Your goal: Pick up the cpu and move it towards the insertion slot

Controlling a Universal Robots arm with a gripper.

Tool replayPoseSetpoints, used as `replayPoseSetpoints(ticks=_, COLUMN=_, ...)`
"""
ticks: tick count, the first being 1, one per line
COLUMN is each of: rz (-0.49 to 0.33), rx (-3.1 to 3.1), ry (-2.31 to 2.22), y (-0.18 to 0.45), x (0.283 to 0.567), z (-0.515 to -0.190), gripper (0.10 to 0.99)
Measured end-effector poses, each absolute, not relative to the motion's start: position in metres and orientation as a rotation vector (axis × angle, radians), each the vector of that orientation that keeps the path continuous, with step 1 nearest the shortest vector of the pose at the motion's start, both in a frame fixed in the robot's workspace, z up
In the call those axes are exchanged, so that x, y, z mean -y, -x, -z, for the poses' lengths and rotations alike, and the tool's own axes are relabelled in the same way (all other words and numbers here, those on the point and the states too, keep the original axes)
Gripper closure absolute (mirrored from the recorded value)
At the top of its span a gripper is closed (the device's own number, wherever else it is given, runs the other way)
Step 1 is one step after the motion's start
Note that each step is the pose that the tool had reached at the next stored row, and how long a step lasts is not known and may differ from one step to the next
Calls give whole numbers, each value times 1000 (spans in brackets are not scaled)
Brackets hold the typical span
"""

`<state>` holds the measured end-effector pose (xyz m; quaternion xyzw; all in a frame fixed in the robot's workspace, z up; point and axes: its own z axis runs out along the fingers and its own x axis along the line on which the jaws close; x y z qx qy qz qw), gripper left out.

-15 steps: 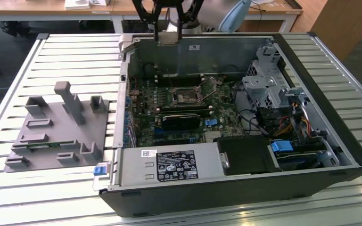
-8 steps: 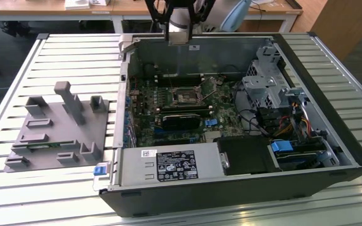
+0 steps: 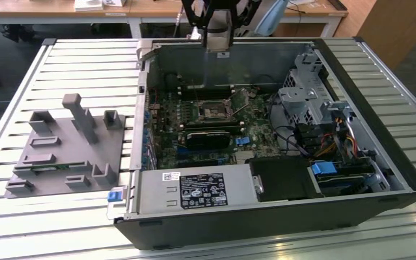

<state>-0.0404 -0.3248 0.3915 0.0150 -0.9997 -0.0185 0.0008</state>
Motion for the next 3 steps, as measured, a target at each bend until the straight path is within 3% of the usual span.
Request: replayPoseSetpoints(ticks=3, rz=58, rx=3139, ry=-47, y=40, x=325, z=-392, gripper=557)
